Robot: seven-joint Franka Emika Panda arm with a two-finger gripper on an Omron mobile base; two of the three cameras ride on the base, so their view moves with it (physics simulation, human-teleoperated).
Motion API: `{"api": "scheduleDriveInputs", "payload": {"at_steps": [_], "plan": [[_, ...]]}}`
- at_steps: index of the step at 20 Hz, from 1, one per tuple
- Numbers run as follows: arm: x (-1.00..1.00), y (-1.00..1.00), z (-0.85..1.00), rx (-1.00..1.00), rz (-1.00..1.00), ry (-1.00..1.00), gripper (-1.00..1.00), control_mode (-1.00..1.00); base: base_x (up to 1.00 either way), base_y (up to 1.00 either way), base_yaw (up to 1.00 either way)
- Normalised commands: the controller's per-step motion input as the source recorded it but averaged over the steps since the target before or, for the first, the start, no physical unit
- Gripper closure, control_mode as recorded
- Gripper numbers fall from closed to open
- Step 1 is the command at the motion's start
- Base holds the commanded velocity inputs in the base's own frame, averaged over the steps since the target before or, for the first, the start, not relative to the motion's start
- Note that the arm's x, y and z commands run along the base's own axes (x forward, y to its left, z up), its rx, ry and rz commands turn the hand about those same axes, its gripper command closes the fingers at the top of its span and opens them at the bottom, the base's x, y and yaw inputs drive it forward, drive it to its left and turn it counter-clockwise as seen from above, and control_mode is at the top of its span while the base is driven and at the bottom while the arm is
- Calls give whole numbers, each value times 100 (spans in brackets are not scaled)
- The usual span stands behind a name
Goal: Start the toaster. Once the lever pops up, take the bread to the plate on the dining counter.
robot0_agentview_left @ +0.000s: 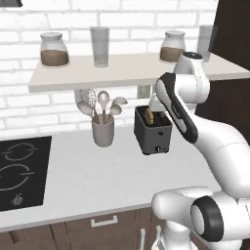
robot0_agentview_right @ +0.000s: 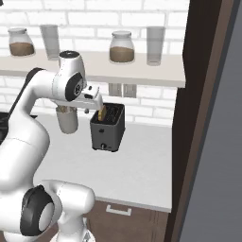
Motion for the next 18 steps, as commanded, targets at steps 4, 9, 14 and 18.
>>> {"api": "scheduleDriveInputs", "payload": {"at_steps": [4, 9, 14, 18], "plan": [[9, -15, -31, 1, -1, 3, -100, -100, 0, 0, 0], [3, -74, -73, 14, 0, -7, -100, -100, 0, 0, 0], [8, -41, -68, 10, 0, -16, -100, -100, 0, 0, 0], [19, 32, -58, -1, 0, -13, -100, -100, 0, 0, 0]]}}
